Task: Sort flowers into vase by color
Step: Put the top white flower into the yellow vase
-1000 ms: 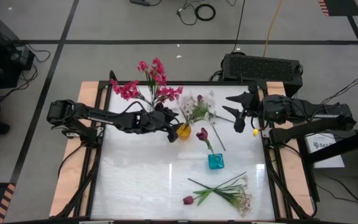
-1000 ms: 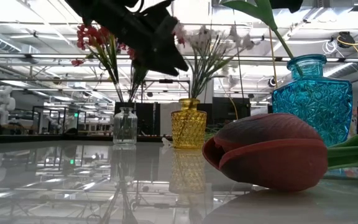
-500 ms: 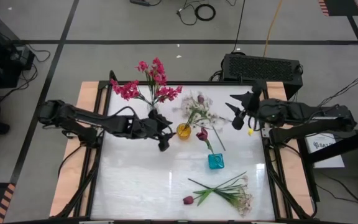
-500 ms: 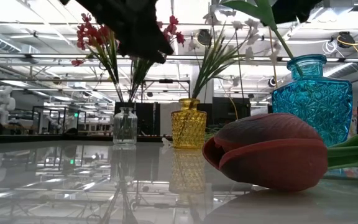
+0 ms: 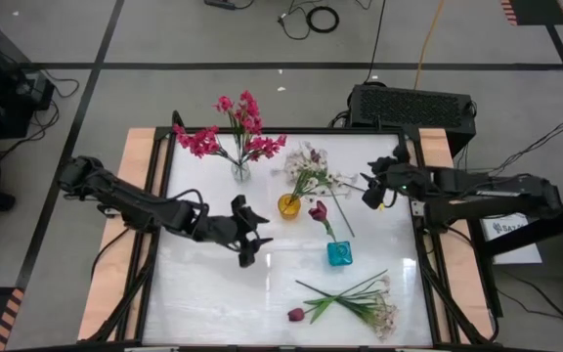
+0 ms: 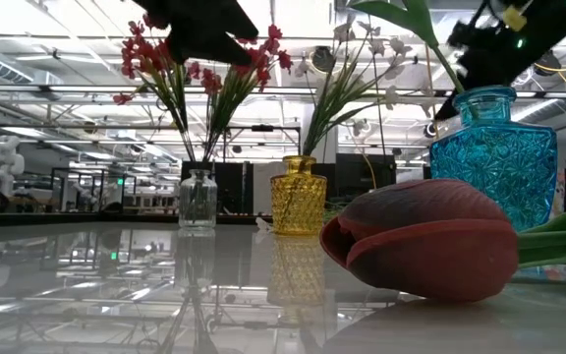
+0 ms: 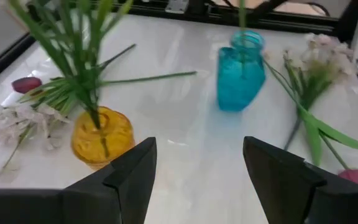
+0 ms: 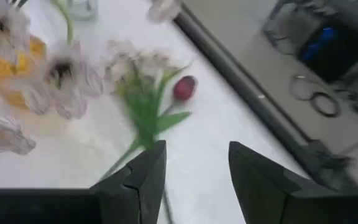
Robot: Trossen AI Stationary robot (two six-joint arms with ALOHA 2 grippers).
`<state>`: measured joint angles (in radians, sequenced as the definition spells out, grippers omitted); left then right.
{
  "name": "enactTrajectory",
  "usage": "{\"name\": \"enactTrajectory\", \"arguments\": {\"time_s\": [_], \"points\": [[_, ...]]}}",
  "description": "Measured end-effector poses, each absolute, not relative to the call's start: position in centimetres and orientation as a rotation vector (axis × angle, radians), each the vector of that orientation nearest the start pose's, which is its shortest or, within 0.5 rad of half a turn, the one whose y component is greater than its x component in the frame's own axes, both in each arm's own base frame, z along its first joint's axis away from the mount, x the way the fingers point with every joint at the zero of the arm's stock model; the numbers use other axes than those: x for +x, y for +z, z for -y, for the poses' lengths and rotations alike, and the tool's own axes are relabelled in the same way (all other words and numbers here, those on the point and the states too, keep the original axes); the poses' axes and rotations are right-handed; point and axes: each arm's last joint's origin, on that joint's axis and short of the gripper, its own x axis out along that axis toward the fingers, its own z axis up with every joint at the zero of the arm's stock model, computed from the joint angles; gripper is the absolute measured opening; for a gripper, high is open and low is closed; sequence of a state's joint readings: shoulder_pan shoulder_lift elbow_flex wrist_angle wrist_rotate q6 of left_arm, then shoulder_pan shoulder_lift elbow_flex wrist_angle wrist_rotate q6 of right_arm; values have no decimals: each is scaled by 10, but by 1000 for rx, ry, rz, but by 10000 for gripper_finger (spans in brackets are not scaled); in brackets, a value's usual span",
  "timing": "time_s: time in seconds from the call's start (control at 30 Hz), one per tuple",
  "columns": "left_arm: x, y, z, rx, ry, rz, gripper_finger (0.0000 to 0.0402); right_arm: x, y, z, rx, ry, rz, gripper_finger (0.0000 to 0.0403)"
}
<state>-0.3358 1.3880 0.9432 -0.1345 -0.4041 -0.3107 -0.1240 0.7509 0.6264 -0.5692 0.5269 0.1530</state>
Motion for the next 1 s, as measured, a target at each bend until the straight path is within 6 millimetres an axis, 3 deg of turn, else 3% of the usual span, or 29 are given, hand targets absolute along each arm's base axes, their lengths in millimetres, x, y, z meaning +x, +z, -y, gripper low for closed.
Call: {"name": "enactTrajectory", "arguments": {"time_s": [0.33,1.0], "points": [[281,260,99,-66,155,-513,246,151,208,65,17,-612,-623,166],[278,258,105,-65,179,-511,246,185,132,97,-24,-359,-788,166]]}}
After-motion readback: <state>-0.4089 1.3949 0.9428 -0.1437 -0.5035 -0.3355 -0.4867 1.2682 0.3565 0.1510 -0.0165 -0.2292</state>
